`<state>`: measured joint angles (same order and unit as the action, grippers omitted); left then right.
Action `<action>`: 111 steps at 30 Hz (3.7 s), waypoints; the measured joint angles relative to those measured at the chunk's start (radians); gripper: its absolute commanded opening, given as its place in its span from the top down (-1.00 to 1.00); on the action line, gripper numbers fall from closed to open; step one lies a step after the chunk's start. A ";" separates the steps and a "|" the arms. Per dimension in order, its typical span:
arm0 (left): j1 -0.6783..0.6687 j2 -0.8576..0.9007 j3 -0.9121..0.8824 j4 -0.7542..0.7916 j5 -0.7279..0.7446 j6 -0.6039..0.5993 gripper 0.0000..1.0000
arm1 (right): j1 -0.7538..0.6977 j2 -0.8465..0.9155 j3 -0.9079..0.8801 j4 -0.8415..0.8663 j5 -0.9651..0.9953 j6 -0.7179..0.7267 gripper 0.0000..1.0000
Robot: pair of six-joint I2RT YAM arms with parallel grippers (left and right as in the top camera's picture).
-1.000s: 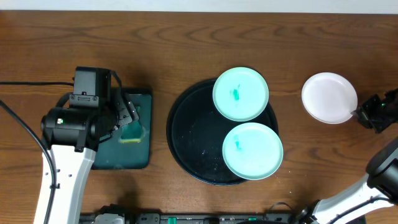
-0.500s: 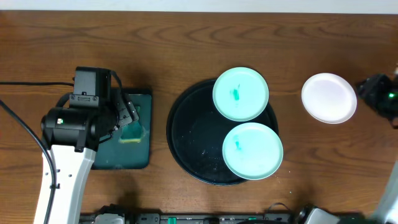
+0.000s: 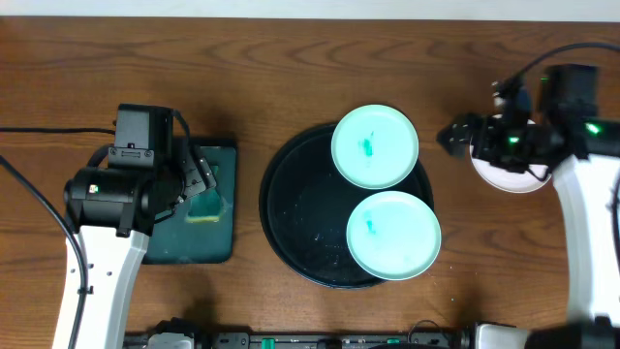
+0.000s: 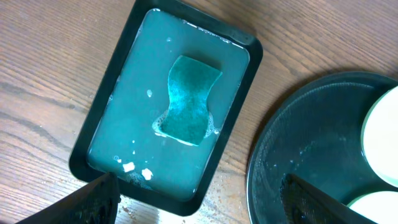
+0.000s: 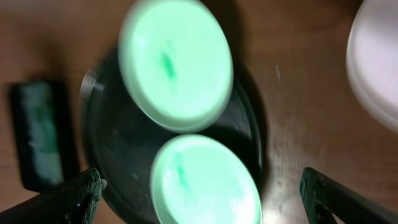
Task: Clean dirty plates on tray and stack at the side
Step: 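Move the right gripper to the upper green plate and drag it, then grasp the green sponge in the basin with the left gripper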
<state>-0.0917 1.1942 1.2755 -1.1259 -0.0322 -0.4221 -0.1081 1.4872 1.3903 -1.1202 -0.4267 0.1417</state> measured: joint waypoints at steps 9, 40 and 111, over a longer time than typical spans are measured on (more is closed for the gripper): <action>0.000 0.000 0.000 0.000 0.000 0.000 -0.66 | 0.088 0.293 -0.014 0.082 0.109 0.047 -0.58; 0.000 0.037 0.000 0.000 0.000 0.000 -0.66 | 0.162 0.554 -0.017 0.558 0.034 0.039 0.97; 0.058 0.640 -0.135 0.320 0.021 0.112 -0.18 | 0.422 0.580 -0.011 0.403 0.094 0.086 0.97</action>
<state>-0.0334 1.8339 1.1408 -0.8062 -0.0116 -0.3099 0.3134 2.0674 1.3792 -0.7174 -0.3325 0.2276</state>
